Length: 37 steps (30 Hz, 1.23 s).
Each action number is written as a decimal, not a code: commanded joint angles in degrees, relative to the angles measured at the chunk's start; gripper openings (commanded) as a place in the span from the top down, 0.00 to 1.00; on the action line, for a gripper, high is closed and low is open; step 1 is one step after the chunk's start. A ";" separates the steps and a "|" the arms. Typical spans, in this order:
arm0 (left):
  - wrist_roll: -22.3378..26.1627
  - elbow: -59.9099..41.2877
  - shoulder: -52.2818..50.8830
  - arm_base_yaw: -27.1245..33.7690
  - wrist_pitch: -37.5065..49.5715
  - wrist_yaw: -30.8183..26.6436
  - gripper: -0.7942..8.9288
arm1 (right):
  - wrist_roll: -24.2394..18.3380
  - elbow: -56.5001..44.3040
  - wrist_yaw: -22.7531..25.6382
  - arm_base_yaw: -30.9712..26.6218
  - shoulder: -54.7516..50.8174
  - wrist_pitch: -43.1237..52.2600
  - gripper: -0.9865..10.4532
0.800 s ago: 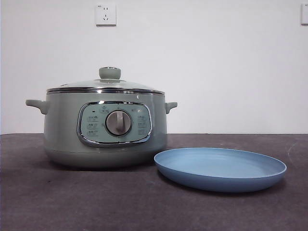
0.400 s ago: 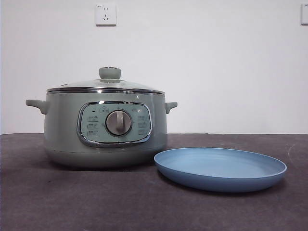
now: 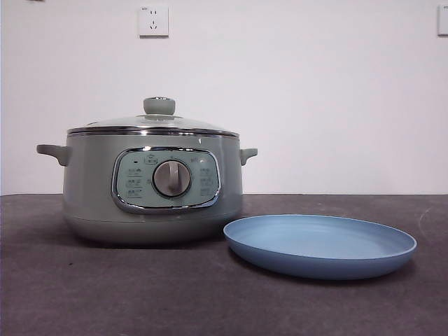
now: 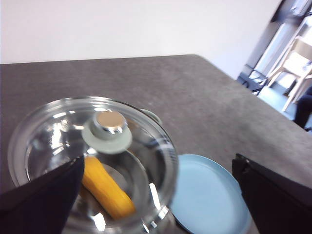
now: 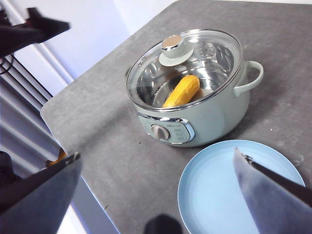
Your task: Take the corn out from the steamer,put the corn on the plate,close the lid
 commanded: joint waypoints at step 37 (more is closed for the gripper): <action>9.38 14.80 40.41 -15.06 15.65 -25.75 0.55 | -0.24 0.22 0.17 0.07 2.51 0.00 0.44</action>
